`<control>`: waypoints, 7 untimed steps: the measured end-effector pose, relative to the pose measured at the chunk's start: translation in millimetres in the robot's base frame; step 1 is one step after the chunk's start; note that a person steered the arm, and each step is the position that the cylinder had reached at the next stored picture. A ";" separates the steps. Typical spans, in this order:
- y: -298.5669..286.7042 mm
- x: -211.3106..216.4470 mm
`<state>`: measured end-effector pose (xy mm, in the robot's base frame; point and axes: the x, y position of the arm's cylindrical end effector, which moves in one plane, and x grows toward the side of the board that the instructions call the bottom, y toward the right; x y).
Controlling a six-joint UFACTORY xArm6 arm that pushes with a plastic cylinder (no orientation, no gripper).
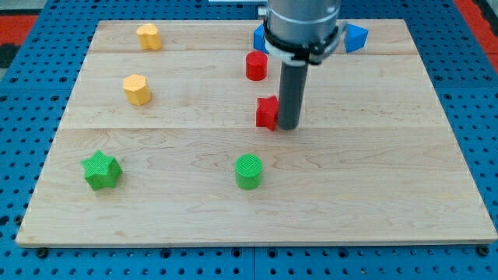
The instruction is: Move the red star below the red circle
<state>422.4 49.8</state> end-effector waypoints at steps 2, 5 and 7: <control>-41.5 -16.8; -120.7 37.8; -114.8 8.4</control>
<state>430.8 -65.0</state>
